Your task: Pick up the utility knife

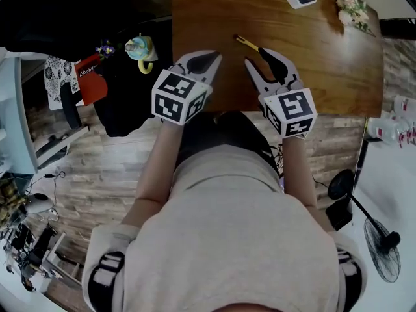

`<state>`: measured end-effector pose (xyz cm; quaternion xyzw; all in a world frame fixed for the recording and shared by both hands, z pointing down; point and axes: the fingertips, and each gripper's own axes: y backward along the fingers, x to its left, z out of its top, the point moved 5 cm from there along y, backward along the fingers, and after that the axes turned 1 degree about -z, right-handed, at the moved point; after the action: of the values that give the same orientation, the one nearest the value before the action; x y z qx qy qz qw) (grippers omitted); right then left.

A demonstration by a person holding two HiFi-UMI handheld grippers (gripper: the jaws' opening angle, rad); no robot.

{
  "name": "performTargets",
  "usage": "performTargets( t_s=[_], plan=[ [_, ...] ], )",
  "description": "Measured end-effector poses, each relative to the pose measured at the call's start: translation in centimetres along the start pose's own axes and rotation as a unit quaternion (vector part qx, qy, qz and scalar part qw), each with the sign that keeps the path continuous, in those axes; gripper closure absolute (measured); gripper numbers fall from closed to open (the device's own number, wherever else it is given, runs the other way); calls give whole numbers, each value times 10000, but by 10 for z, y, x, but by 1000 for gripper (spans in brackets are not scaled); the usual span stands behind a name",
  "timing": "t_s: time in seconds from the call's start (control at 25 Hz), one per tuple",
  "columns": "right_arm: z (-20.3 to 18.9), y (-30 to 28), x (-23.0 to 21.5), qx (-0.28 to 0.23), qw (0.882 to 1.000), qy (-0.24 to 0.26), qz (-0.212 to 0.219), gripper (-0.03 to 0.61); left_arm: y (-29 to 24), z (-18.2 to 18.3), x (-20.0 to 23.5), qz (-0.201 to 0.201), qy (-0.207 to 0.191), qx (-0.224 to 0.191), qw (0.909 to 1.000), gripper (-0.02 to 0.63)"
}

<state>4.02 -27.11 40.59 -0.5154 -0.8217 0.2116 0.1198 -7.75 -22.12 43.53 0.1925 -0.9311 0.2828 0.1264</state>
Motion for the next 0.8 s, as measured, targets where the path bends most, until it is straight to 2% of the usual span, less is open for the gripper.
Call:
performTargets(
  t_s=[0.36, 0.6, 0.8],
  plan=[
    [-26, -24, -18, 610, 9976, 284, 151, 446, -24, -28, 12, -97, 229, 271, 9993, 598],
    [-45, -54, -31, 1079, 9929, 435, 239, 456, -42, -33, 27, -148, 179, 374, 9990, 598],
    [-57, -82, -42, 1344, 9888, 571, 293, 460, -56, -37, 44, -92, 325, 377, 9987, 598]
  ],
)
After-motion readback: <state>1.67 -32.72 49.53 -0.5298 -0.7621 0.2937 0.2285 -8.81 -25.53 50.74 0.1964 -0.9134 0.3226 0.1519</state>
